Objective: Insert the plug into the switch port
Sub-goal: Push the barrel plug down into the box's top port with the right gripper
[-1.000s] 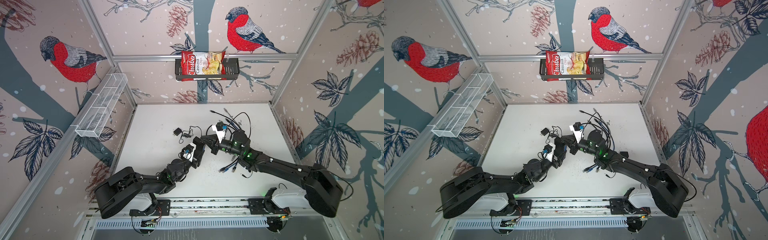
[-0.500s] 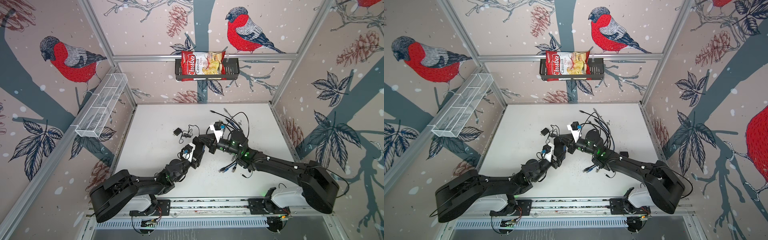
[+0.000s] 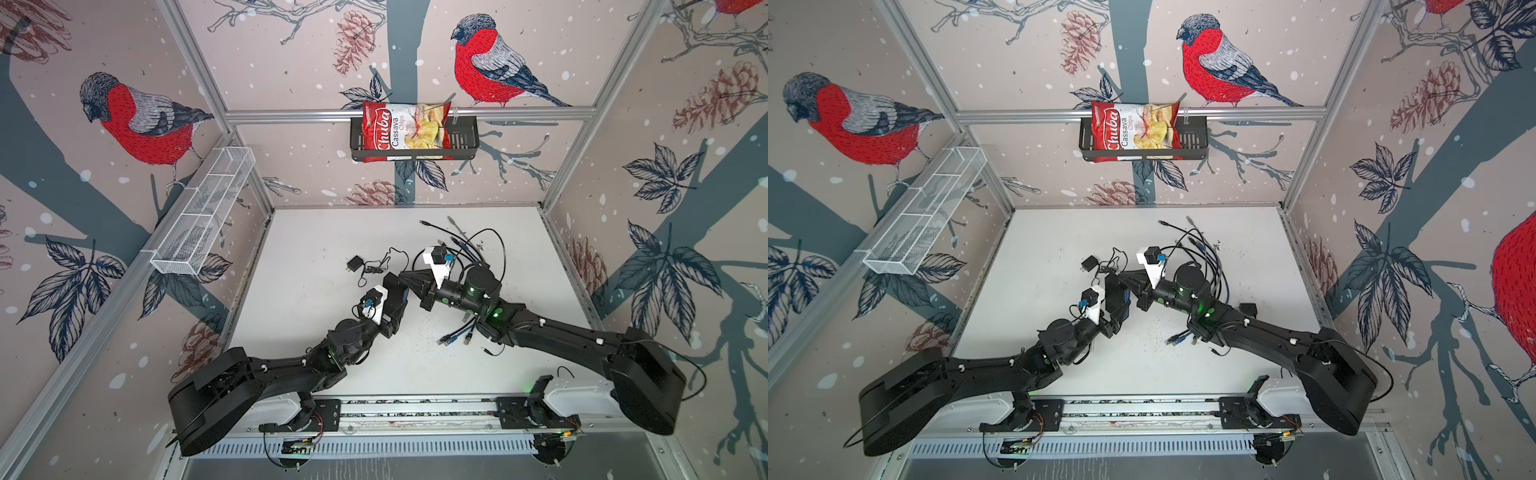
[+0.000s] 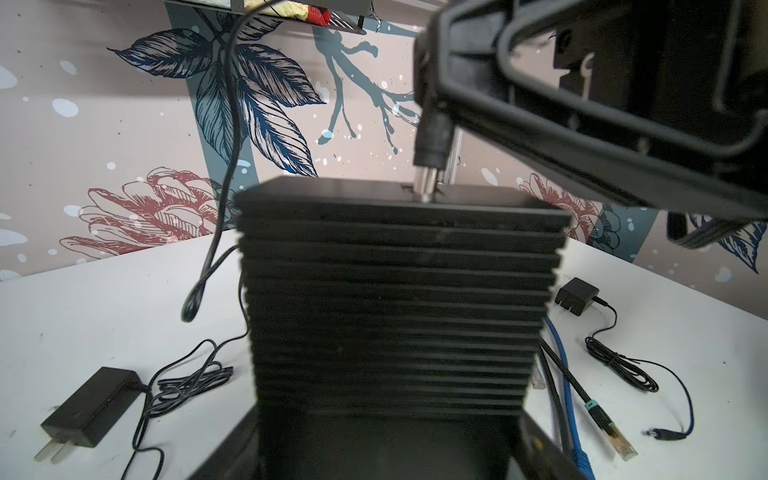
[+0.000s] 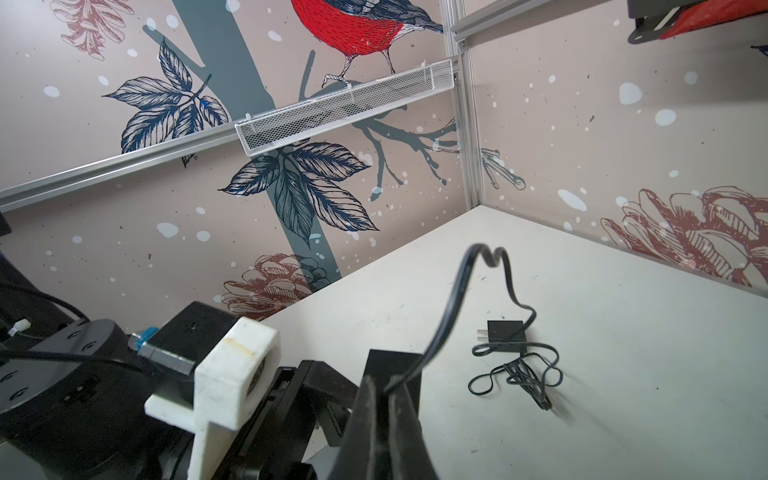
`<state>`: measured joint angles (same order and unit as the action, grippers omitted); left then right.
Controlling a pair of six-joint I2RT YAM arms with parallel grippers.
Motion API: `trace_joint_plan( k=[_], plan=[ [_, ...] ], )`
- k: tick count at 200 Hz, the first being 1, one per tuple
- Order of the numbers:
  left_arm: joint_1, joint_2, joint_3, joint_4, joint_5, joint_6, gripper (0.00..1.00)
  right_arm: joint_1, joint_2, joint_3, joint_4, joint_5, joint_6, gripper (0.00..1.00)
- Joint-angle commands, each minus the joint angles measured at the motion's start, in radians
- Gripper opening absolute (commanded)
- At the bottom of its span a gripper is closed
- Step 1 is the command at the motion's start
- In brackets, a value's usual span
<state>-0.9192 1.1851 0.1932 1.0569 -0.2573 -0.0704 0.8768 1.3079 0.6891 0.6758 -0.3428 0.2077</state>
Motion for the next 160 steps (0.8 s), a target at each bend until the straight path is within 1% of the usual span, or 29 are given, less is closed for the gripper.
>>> trace_joint_plan(
  k=[1,33,75,114,160],
  plan=[
    [0.008,-0.013,0.012,0.082,-0.044,-0.015,0.36,0.004,0.002,0.011,-0.115,0.019,-0.023,0.00],
    [0.008,0.006,0.039,0.052,-0.031,0.017,0.35,0.005,0.026,0.062,-0.187,0.030,-0.029,0.00],
    [0.008,0.017,0.056,0.066,-0.038,0.041,0.34,0.016,0.033,0.068,-0.246,0.064,-0.042,0.00],
    [0.037,0.003,0.061,0.076,-0.033,0.023,0.33,0.042,0.017,0.033,-0.264,0.127,-0.052,0.00],
    [0.061,-0.011,0.069,0.080,0.008,0.021,0.32,0.057,0.042,0.045,-0.304,0.139,-0.053,0.00]
  ],
)
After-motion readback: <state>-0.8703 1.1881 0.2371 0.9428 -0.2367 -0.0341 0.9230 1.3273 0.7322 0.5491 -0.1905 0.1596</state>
